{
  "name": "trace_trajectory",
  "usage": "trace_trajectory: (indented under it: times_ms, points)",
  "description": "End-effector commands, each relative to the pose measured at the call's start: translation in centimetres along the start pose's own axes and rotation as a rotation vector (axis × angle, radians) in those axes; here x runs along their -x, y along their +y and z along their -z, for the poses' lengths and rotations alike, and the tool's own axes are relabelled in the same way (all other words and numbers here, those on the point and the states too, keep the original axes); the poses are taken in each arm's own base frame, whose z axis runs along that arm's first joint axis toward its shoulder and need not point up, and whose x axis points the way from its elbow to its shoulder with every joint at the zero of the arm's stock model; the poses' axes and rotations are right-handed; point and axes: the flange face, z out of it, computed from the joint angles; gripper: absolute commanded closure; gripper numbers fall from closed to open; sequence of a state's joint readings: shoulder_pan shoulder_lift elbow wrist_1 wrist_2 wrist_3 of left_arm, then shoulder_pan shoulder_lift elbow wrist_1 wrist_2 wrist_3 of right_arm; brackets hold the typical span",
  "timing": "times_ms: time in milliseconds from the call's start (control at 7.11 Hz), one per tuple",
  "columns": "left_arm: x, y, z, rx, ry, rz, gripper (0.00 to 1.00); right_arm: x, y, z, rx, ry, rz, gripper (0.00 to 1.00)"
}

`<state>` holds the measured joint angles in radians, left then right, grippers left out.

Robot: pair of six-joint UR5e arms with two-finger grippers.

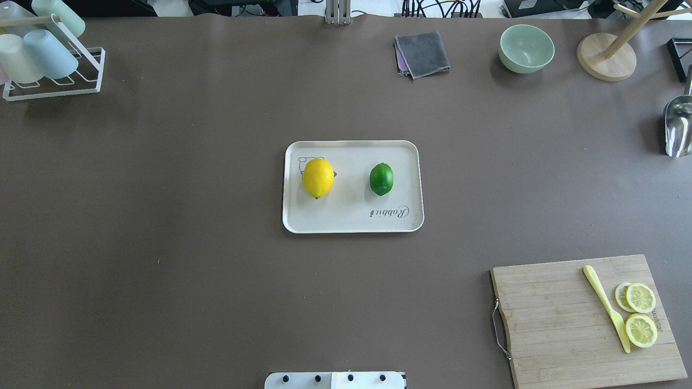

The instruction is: Place all lemons on tray

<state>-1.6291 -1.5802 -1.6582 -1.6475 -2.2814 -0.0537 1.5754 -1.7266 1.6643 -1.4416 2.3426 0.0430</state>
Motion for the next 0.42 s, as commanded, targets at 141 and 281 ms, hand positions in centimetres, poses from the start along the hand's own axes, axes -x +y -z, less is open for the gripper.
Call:
trace_trajectory:
  times_ms: [141,281]
  points:
    - [-0.07,-0.01,0.06,-0.002,0.001,-0.002,0.02,-0.04,0.10,-0.05,0.001,-0.001,-0.001,0.00]
    - [0.04,0.08,-0.04,0.000,0.000,0.000,0.02,-0.01,0.10,-0.04,0.000,-0.003,0.000,0.00]
